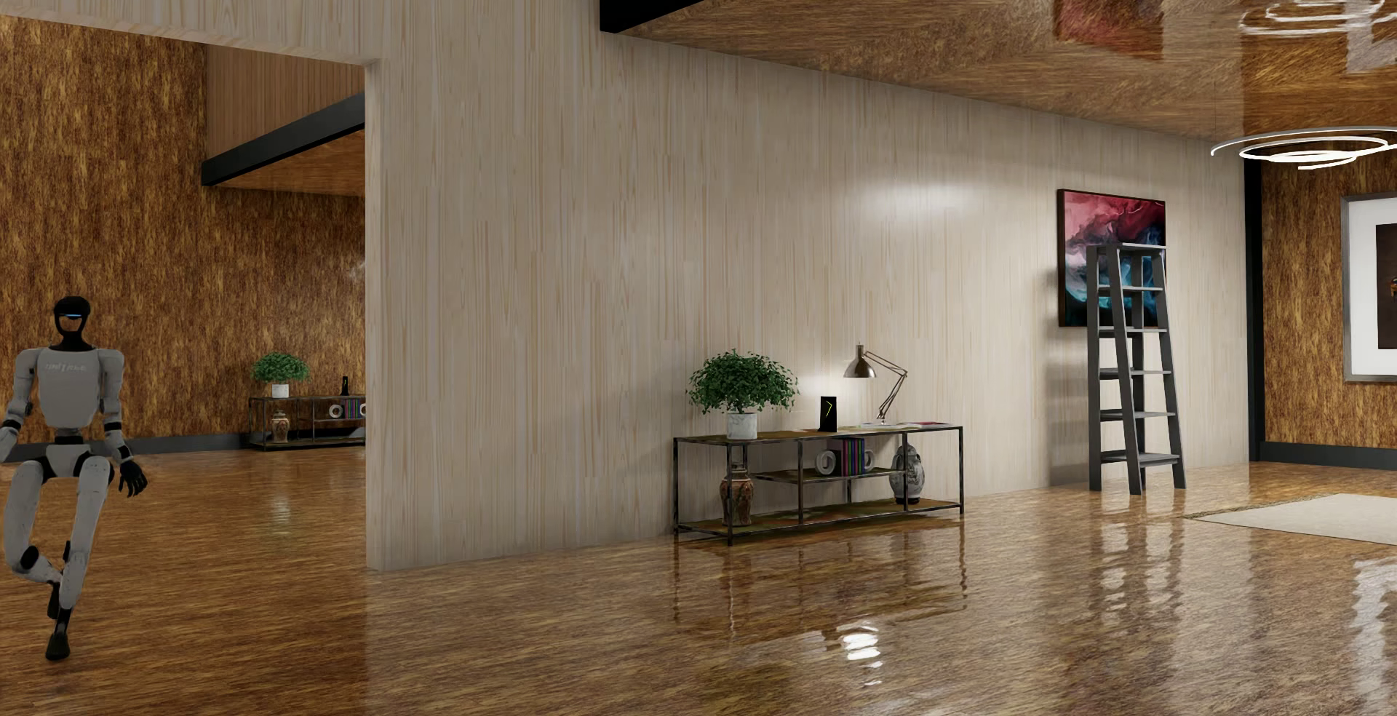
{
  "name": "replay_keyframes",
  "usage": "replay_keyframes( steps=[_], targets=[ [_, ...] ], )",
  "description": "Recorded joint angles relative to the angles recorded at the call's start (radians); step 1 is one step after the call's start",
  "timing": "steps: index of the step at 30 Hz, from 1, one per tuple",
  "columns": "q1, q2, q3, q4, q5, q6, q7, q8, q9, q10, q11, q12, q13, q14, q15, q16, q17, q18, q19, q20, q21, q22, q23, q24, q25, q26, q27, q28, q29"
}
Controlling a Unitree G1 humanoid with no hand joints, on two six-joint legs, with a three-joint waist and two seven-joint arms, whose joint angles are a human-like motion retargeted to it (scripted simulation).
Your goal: Go to the dark gray shelves
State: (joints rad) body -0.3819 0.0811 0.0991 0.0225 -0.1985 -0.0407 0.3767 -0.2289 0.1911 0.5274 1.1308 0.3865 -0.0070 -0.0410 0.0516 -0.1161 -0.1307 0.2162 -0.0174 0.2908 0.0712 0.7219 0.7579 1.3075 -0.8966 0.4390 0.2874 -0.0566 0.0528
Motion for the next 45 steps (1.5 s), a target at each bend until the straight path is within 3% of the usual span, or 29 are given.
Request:
replay_keyframes(
  steps=[2,3,5,8,11,12,14,15,16,17,18,19,20,21,22,23,24,25,28,30,32,33,34,35,36,37,41,43,45],
  targets=[
    [0.114,-0.211,-0.026,-0.098,-0.029,-0.026,-0.059,0.078,0.006,-0.064,0.229,-0.185,0.077,-0.040,-0.094,-0.033,-0.002,-0.010,-0.046,-0.012,-0.019,0.015,0.084,-0.059,-0.029,0.034,0.039,0.088,0.093],
    [0.177,-0.307,-0.042,-0.140,-0.041,-0.033,-0.100,0.110,0.006,-0.110,0.273,-0.279,0.130,-0.050,-0.086,-0.036,0.002,-0.014,-0.037,-0.043,-0.036,0.023,0.092,-0.081,-0.034,0.002,0.033,0.106,0.111],
    [0.290,-0.466,-0.076,-0.203,-0.052,-0.040,-0.197,0.160,0.000,-0.175,0.222,-0.446,0.247,-0.082,-0.071,-0.022,0.013,-0.020,-0.032,-0.165,-0.094,0.009,0.054,-0.120,-0.022,-0.138,0.009,0.093,0.119],
    [0.418,-0.574,-0.117,-0.252,-0.060,-0.051,-0.325,0.140,-0.005,-0.196,-0.217,-0.654,0.391,-0.166,-0.058,0.062,0.069,-0.028,-0.066,-0.427,-0.183,-0.096,-0.042,-0.080,0.028,-0.326,-0.049,0.057,0.068],
    [0.544,-0.525,-0.130,-0.267,0.081,-0.058,-0.372,0.215,-0.008,-0.231,-0.941,-0.726,0.437,-0.241,-0.049,0.137,0.110,-0.032,0.055,-0.546,-0.203,-0.287,-0.079,-0.040,0.025,-0.358,-0.057,0.058,0.045],
    [0.588,-0.532,-0.127,-0.267,0.120,-0.059,-0.363,0.215,-0.007,-0.228,-0.998,-0.704,0.437,-0.267,-0.093,0.148,0.107,-0.037,0.165,-0.542,-0.194,-0.350,-0.086,-0.057,0.012,-0.354,-0.064,0.073,0.057],
    [0.674,-0.550,-0.127,-0.260,0.185,-0.056,-0.324,0.213,-0.007,-0.207,-0.849,-0.620,0.412,-0.276,-0.037,0.164,0.099,-0.040,0.122,-0.508,-0.200,-0.419,-0.089,-0.121,-0.014,-0.312,-0.058,0.086,0.042],
    [0.719,-0.546,-0.134,-0.254,0.217,-0.050,-0.315,0.243,-0.012,-0.185,-0.765,-0.575,0.408,-0.251,-0.014,0.169,0.105,-0.053,0.057,-0.498,-0.219,-0.413,-0.101,-0.147,-0.017,-0.280,-0.049,0.095,0.020],
    [0.745,-0.519,-0.142,-0.243,0.219,-0.040,-0.312,0.235,-0.019,-0.143,-0.711,-0.541,0.412,-0.191,0.053,0.173,0.126,-0.060,-0.013,-0.501,-0.259,-0.363,-0.121,-0.160,0.004,-0.238,-0.038,0.071,-0.014],
    [0.740,-0.518,-0.150,-0.222,0.208,-0.026,-0.313,0.200,-0.023,-0.057,-0.631,-0.520,0.420,-0.122,0.013,0.179,0.149,-0.061,-0.052,-0.509,-0.301,-0.284,-0.139,-0.142,0.043,-0.192,-0.038,0.060,-0.057],
    [0.693,-0.515,-0.156,-0.193,0.194,-0.007,-0.308,0.166,-0.024,0.095,-0.551,-0.502,0.427,-0.022,-0.066,0.176,0.164,-0.090,-0.054,-0.505,-0.328,-0.167,-0.139,-0.128,0.078,-0.141,-0.043,0.028,-0.095],
    [0.612,-0.499,-0.159,-0.149,0.184,0.011,-0.288,0.132,-0.023,0.293,-0.510,-0.491,0.414,0.053,-0.126,0.176,0.173,-0.221,-0.051,-0.500,-0.342,-0.025,-0.114,-0.094,0.101,-0.072,-0.031,-0.019,-0.121],
    [0.506,-0.475,-0.160,-0.094,0.179,0.030,-0.272,0.098,-0.022,0.494,-0.493,-0.488,0.385,0.168,-0.171,0.172,0.166,-0.316,-0.052,-0.480,-0.326,0.117,-0.070,-0.073,0.091,0.004,-0.006,-0.082,-0.115],
    [0.401,-0.440,-0.155,-0.034,0.174,0.048,-0.257,0.070,-0.021,0.647,-0.494,-0.470,0.337,0.176,-0.210,0.188,0.140,-0.298,-0.044,-0.500,-0.289,0.221,-0.015,-0.024,0.050,0.031,0.014,-0.173,-0.082],
    [0.296,-0.400,-0.145,0.024,0.174,0.066,-0.241,0.051,-0.021,0.756,-0.506,-0.431,0.277,0.110,-0.240,0.223,0.105,-0.266,-0.036,-0.561,-0.234,0.268,0.040,0.056,-0.013,-0.017,0.040,-0.256,-0.032],
    [0.199,-0.359,-0.130,0.069,0.175,0.080,-0.226,0.041,-0.021,0.813,-0.526,-0.378,0.215,0.069,-0.266,0.264,0.070,-0.237,-0.029,-0.603,-0.174,0.258,0.079,0.119,-0.075,-0.099,0.052,-0.282,0.009],
    [0.110,-0.314,-0.112,0.109,0.181,0.092,-0.215,0.032,-0.022,0.827,-0.553,-0.305,0.159,0.063,-0.286,0.308,0.045,-0.224,-0.024,-0.597,-0.127,0.212,0.103,0.140,-0.126,-0.174,0.036,-0.242,0.035],
    [0.030,-0.267,-0.092,0.137,0.188,0.101,-0.205,0.025,-0.023,0.796,-0.586,-0.227,0.108,0.053,-0.302,0.322,0.023,-0.219,-0.018,-0.546,-0.096,0.159,0.118,0.117,-0.150,-0.203,0.004,-0.181,0.034],
    [-0.139,-0.141,-0.042,0.193,0.207,0.117,-0.134,-0.008,-0.027,0.461,-0.665,-0.038,-0.011,0.025,-0.363,0.286,-0.006,-0.177,0.002,-0.270,-0.113,0.057,0.059,-0.148,-0.087,-0.169,-0.069,-0.101,-0.039],
    [-0.134,-0.051,-0.025,0.158,0.224,0.124,-0.055,-0.043,-0.032,-0.008,-0.738,0.015,-0.073,0.063,-0.393,0.260,-0.023,-0.182,0.022,-0.204,-0.130,0.034,-0.003,-0.206,-0.024,-0.091,-0.097,-0.061,-0.068],
    [-0.125,0.048,-0.020,0.089,0.250,0.128,-0.036,-0.074,-0.035,-0.400,-0.819,0.046,-0.129,0.009,-0.414,0.232,-0.035,-0.293,0.044,-0.209,-0.121,0.029,-0.046,-0.182,-0.007,-0.036,-0.102,-0.041,-0.071],
    [-0.142,0.094,-0.021,0.082,0.263,0.129,-0.016,-0.099,-0.037,-0.405,-0.838,0.053,-0.145,-0.009,-0.434,0.222,-0.039,-0.292,0.055,-0.220,-0.116,0.028,-0.058,-0.159,-0.008,-0.043,-0.097,-0.059,-0.075],
    [-0.125,0.137,-0.024,0.095,0.272,0.128,0.063,-0.127,-0.038,-0.349,-0.829,0.056,-0.148,0.017,-0.459,0.217,-0.037,-0.274,0.067,-0.234,-0.117,0.030,-0.068,-0.121,-0.004,-0.054,-0.100,-0.089,-0.078],
    [-0.120,0.174,-0.020,0.107,0.270,0.121,0.092,-0.141,-0.035,-0.254,-0.811,0.053,-0.141,0.005,-0.461,0.200,-0.034,-0.191,0.077,-0.223,-0.115,0.018,-0.075,-0.103,-0.001,-0.065,-0.103,-0.113,-0.066],
    [-0.098,0.208,-0.013,0.120,0.259,0.110,0.132,-0.139,-0.035,-0.201,-0.778,0.056,-0.130,0.013,-0.429,0.168,-0.027,-0.071,0.084,-0.196,-0.100,-0.004,-0.077,-0.096,-0.011,-0.071,-0.108,-0.129,-0.059],
    [-0.064,0.220,-0.004,0.125,0.236,0.094,0.155,-0.126,-0.036,-0.173,-0.706,0.062,-0.112,0.073,-0.359,0.127,-0.016,0.008,0.075,-0.152,-0.083,-0.036,-0.069,-0.101,-0.026,-0.059,-0.113,-0.113,-0.062],
    [0.050,-0.049,-0.009,0.018,0.071,0.024,0.114,0.008,-0.032,-0.067,0.005,-0.042,0.035,-0.016,0.020,0.011,0.025,0.031,0.039,-0.055,-0.124,-0.022,-0.049,-0.127,-0.016,-0.002,-0.085,-0.005,-0.035],
    [0.157,-0.238,-0.032,-0.073,0.051,0.005,0.056,0.127,-0.031,-0.112,0.239,-0.148,0.106,-0.059,-0.087,0.026,0.035,0.031,0.019,-0.110,-0.149,0.031,-0.017,-0.062,-0.013,-0.019,-0.053,0.020,-0.001],
    [0.263,-0.395,-0.064,-0.156,-0.008,-0.004,-0.044,0.177,-0.035,-0.171,0.288,-0.260,0.183,-0.085,-0.083,0.062,0.053,0.029,-0.022,-0.176,-0.186,0.032,0.003,-0.005,-0.015,-0.100,-0.027,0.025,0.012]
  ],
)
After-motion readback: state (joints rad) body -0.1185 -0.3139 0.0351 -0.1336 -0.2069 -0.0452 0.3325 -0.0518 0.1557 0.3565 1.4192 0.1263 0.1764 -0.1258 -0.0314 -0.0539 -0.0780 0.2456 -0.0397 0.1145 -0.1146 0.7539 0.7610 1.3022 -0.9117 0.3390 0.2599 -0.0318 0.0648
